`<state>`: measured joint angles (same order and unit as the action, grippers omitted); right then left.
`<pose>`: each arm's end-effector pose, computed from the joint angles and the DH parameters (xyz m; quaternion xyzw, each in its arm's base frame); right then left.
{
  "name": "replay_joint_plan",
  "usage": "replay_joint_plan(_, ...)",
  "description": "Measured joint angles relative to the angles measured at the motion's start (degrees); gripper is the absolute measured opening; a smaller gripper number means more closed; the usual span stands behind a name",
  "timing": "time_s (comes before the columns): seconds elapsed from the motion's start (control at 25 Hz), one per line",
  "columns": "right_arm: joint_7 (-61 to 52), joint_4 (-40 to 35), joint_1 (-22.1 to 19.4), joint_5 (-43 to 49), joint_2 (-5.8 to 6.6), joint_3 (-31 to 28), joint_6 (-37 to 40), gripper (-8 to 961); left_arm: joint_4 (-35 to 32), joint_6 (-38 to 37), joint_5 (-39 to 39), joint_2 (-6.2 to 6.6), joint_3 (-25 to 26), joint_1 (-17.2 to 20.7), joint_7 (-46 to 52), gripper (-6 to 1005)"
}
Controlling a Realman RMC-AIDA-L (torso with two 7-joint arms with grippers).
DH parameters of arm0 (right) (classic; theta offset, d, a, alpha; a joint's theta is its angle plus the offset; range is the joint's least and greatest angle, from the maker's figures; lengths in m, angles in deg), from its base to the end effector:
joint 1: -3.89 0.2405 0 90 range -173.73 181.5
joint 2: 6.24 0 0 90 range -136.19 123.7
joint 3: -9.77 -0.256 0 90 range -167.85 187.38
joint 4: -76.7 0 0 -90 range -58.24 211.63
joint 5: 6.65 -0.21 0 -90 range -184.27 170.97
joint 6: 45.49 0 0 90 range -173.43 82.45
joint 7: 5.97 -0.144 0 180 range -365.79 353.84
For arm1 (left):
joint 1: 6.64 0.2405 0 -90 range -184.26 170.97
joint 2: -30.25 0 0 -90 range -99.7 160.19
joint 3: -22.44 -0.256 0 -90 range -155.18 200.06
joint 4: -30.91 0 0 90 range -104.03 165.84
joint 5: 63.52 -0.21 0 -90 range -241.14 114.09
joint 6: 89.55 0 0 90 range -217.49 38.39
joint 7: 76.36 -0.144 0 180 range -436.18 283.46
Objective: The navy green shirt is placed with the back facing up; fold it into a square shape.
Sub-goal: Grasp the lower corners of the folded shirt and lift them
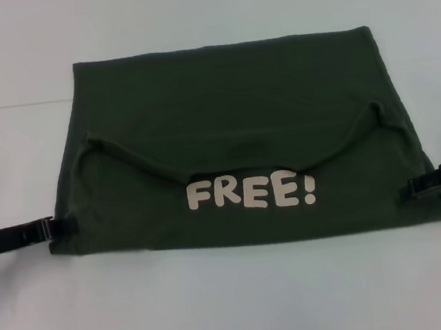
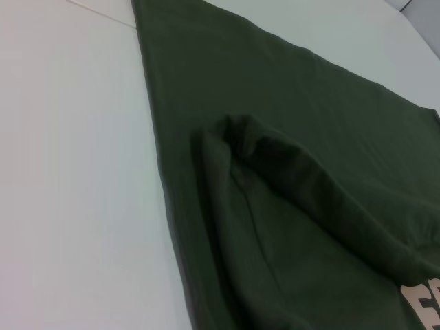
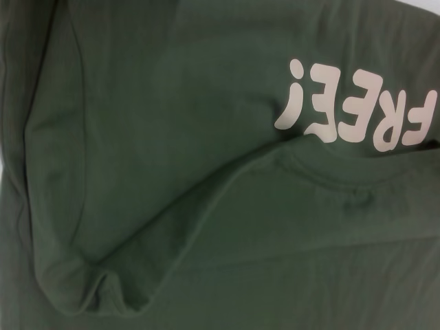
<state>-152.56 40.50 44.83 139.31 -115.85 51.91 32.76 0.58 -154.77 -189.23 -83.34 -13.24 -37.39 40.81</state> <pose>0.3051 0.3839 0.0496 -0.7432 0.6446 -0.0011 0.1794 -0.3490 0.3560 0.0251 -0.7645 -0.5744 -0.1558 0.2476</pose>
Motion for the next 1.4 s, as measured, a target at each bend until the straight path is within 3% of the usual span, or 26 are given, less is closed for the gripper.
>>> replay_joint_plan(0.6,1.3,0.0,0.5,-0.1,-1.54,0.2,-0.9,902,0.0,-0.1,0.0,-0.26,0.1,0.0,0.2,39)
replay_joint_plan(0.84,1.2,-0.8,0.4,0.0,-1.62,0.2,-1.0,902,0.0,-0.3,0.0,-0.19,0.1,0.0,0.3,39)
replay_joint_plan(1.04,1.5,-1.5,0.1,0.0,-1.63,0.8,-0.8,688,0.0,-0.3,0.0,-0.19,0.2,0.0,0.3,40)
replay_joint_plan(1.4,1.5,-1.3,0.2,0.0,-1.52,0.8,-1.0,483,0.1,-0.4,0.0,-0.1,0.2,0.0,0.3,40)
